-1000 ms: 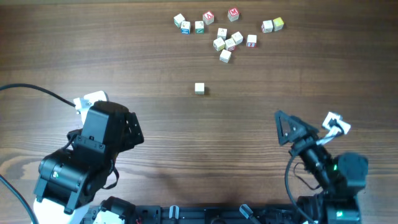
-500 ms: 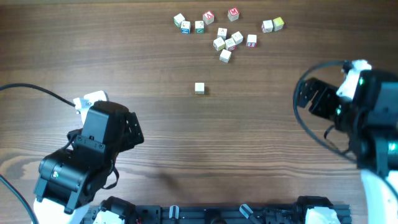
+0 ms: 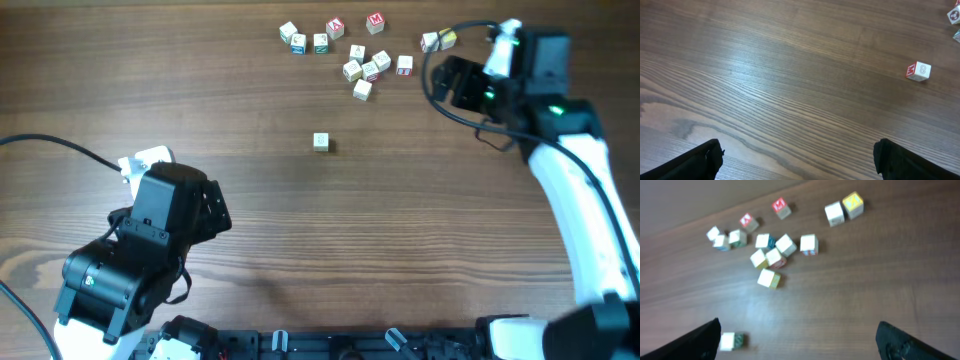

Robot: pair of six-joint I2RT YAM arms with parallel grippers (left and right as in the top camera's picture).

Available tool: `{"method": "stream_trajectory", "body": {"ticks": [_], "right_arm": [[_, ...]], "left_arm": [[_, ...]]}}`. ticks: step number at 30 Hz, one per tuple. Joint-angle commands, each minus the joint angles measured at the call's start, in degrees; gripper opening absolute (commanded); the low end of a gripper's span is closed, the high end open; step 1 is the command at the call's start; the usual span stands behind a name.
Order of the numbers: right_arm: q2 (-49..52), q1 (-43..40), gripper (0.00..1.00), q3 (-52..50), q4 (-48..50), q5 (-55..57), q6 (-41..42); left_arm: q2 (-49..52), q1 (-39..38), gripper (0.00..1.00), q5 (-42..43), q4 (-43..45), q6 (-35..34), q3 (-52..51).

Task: Form a tower
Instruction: 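Reach the right gripper to the cluster and grasp a green-lettered block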

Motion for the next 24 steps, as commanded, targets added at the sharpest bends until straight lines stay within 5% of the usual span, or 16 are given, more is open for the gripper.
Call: {"method": "stream_trajectory", "body": {"ticks": [1,17,24], "right_arm": [[5.3,2.8,1.00,1.0,6.9,11.0,-1.6],[32.3,6.5,0.99,2.4,40.9,14.3,-3.0],[43.1,6.5,1.00,10.6,42.5,14.3,-3.1]], "left_arm": [[0.0,0.3,1.00,-0.1,0.0,-0.6,-0.2],[0.0,0.3,1.00,-0.1,0.0,-0.6,-0.2],[0.0,0.3,1.00,-0.1,0.0,-0.6,-0.2]]}}
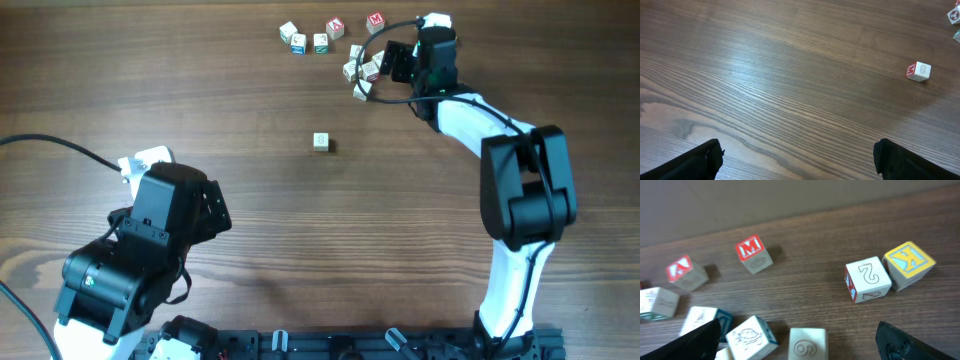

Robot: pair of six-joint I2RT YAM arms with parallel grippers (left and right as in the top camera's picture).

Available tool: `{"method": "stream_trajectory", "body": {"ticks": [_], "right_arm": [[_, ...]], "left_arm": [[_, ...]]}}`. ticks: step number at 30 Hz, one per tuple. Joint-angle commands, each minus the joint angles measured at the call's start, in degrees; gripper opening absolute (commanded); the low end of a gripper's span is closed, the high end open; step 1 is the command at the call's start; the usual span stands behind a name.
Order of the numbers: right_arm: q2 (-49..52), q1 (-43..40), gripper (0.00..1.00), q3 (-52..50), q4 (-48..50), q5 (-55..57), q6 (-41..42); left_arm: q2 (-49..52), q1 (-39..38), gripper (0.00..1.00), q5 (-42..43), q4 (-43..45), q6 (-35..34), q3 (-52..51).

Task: Form a tower
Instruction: 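Reach the right gripper to the cluster and grasp a green-lettered block, then carry the block and set it beside the 8 block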

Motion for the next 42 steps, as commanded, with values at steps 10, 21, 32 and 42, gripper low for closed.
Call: {"method": "stream_trajectory", "body": {"ticks": [10,21,32,42], "right_arm": [[11.8,-2.5,0.88,13.0,-8.8,1.2,1.0],[11.9,-2.9,0.60,12.9,-15.7,-4.3,0.8],[6.7,-2.9,0.33,13.0,-28.0,-7.1,-5.7],[-10.8,-1.9,0.27,13.0,-43.4,-13.2,-6.4]], "left_arm": [[0.0,0.3,1.00,-0.1,0.0,-0.6,-0.2],[0.0,0.3,1.00,-0.1,0.0,-0.6,-0.2],[0.0,0.3,1.00,-0.1,0.0,-0.6,-0.2],[0.0,0.3,1.00,-0.1,0.0,-0.6,-0.2]]}}
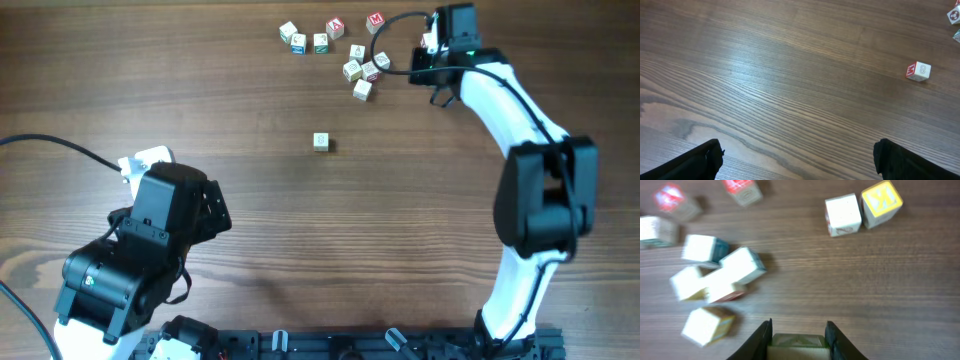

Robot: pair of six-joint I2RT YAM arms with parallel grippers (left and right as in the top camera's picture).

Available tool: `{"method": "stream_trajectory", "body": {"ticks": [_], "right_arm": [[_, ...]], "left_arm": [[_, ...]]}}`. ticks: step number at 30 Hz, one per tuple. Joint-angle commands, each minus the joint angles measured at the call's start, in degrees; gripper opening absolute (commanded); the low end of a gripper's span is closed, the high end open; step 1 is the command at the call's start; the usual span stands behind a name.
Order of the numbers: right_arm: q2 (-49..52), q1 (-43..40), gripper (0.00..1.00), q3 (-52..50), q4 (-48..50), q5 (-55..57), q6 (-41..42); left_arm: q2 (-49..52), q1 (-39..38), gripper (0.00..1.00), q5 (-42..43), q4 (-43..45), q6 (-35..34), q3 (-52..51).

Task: Form a tower
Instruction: 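Carry the block and set it beside the 8 block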

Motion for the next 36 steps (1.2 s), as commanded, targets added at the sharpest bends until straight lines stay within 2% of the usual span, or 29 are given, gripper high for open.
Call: {"method": "stream_trajectory", "body": {"ticks": [1,8,11,15,26,34,36], "right_arm": [[-5.2,1.9,0.27,0.0,-4.4,-7.8,-2.7],[-6.0,8.3,0.27,-0.7,-12.0,-7.6,-3.4],[-5.0,9.8,0.27,-0.7,-12.2,-4.4,3.2],[-3.3,11.3,0.27,-2.3,-12.3,-4.5,5.6],[-0.9,12.7,0.28,-10.1,-7.1,-3.8,11.9],[1.0,13.6,0.29,-10.1,-4.9,-3.6,14.3],[2.3,14.3,0.34,-10.1,-4.2,-1.6,14.4]], "left_arm": [[0.0,0.3,1.00,-0.1,0.0,-0.6,-0.2],[0.0,0.3,1.00,-0.1,0.0,-0.6,-0.2],[0.0,0.3,1.00,-0.1,0.0,-0.6,-0.2],[0.0,0.3,1.00,-0.1,0.0,-0.6,-0.2],[0.0,0.3,1.00,-0.1,0.0,-0.6,-0.2],[0.0,0.3,1.00,-0.1,0.0,-0.6,-0.2],[0.0,0.3,1.00,-0.1,0.0,-0.6,-0.2]]}}
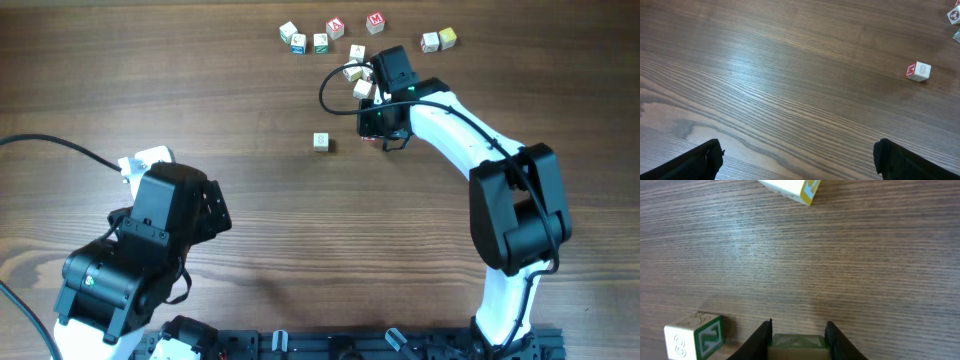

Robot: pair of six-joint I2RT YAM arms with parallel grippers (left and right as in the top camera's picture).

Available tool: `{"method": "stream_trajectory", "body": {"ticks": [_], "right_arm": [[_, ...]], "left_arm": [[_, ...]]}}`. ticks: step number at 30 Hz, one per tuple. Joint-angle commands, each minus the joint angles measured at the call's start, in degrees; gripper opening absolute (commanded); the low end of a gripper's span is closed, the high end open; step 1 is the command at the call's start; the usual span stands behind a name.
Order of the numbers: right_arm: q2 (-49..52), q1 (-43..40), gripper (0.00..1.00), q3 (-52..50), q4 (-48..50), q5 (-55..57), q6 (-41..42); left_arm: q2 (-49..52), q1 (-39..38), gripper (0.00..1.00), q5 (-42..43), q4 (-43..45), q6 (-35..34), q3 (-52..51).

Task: Form a tower
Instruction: 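Carry the block and set it beside the 8 block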

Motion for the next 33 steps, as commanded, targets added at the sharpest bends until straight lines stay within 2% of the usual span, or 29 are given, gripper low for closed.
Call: {"method": "stream_trajectory", "body": {"ticks": [1,7,10,14,16,18,22,24,31,33], "right_arm": [[3.5,1.4,0.36,-0.2,1.1,3.5,1.0],[4.7,1.4,0.37,-0.2,2.1,3.4,2.6],[4.2,1.4,0.48,0.5,2.8,1.6,2.4],[-0.4,1.4,0.79,2.1,2.6,-1.1,2.3],[-4.1,1.4,0.88,2.1,2.0,0.3,2.5],[-7.4,1.4,0.88,2.1,-0.3,3.5,4.5],[-7.0,1.4,0.86,-0.1,-2.5,7.3,5.7],[-6.2,1.4,0.80,-1.8,-1.9,8.3,4.9],[0.5,3.7,0.80,-3.9,2.4,8.7,0.2],[1.9,4.1,0.76,-3.9,2.8,10.3,1.0]], "left_arm": [[0.0,0.3,1.00,-0.1,0.0,-0.6,-0.2],[0.0,0.3,1.00,-0.1,0.0,-0.6,-0.2],[0.0,0.3,1.00,-0.1,0.0,-0.6,-0.2],[0.0,0.3,1.00,-0.1,0.0,-0.6,-0.2],[0.0,0.3,1.00,-0.1,0.0,-0.6,-0.2],[0.0,0.3,1.00,-0.1,0.0,-0.6,-0.2],[0.0,0.3,1.00,-0.1,0.0,-0.6,-0.2],[0.0,0.3,1.00,-0.1,0.0,-0.6,-0.2],[0.0,0.3,1.00,-0.1,0.0,-0.6,-0.2],[0.0,0.3,1.00,-0.1,0.0,-0.6,-0.2]]}}
